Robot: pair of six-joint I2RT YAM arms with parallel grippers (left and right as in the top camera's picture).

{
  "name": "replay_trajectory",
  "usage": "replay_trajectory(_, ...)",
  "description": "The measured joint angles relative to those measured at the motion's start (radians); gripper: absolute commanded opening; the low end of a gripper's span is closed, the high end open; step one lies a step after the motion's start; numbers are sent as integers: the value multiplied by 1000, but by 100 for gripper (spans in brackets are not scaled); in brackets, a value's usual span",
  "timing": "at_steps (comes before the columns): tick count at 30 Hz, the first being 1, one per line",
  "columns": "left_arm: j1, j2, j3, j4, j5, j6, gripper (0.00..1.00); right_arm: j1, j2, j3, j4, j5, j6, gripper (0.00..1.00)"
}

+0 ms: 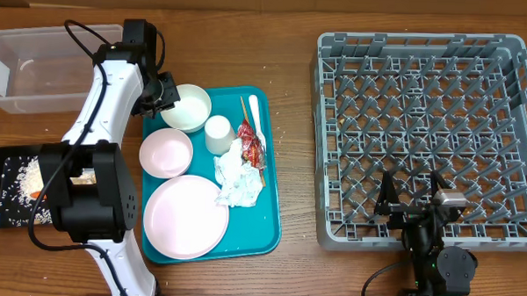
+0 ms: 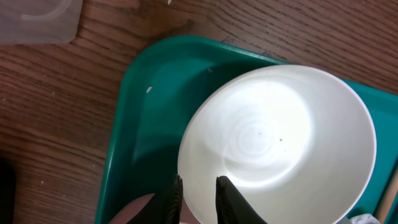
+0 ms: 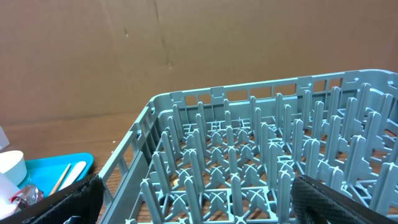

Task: Sort waste into correct bins and load items into the dishwasher rack
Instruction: 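Lower the emptied white bowl onto the teal tray and open the left gripper, then withdraw the left gripper back over the black tray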

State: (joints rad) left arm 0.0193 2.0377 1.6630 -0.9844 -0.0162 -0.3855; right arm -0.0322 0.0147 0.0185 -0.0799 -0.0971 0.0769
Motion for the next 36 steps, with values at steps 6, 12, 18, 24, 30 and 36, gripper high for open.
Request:
replay_trajectory(6, 0, 3, 26, -37, 0, -1, 18, 0, 0, 0, 0, 0, 1, 100)
replay_trajectory(12, 0, 14, 258, -228, 0, -3, 44, 0, 0, 0, 1, 0, 0, 100)
replay_trajectory(18, 0, 14, 560, -522, 48, 5, 86, 0, 0, 0, -1, 0, 1, 100)
replay_trajectory(24, -3, 11, 670, -703, 328, 142, 100, 0, 0, 0, 0, 0, 0, 100)
replay_trajectory(30, -28, 5, 670, -703, 423, 172, 100, 0, 0, 0, 0, 0, 0, 100)
replay_trajectory(36, -25, -60, 658, -702, 315, 149, 100, 0, 0, 0, 0, 0, 0, 100)
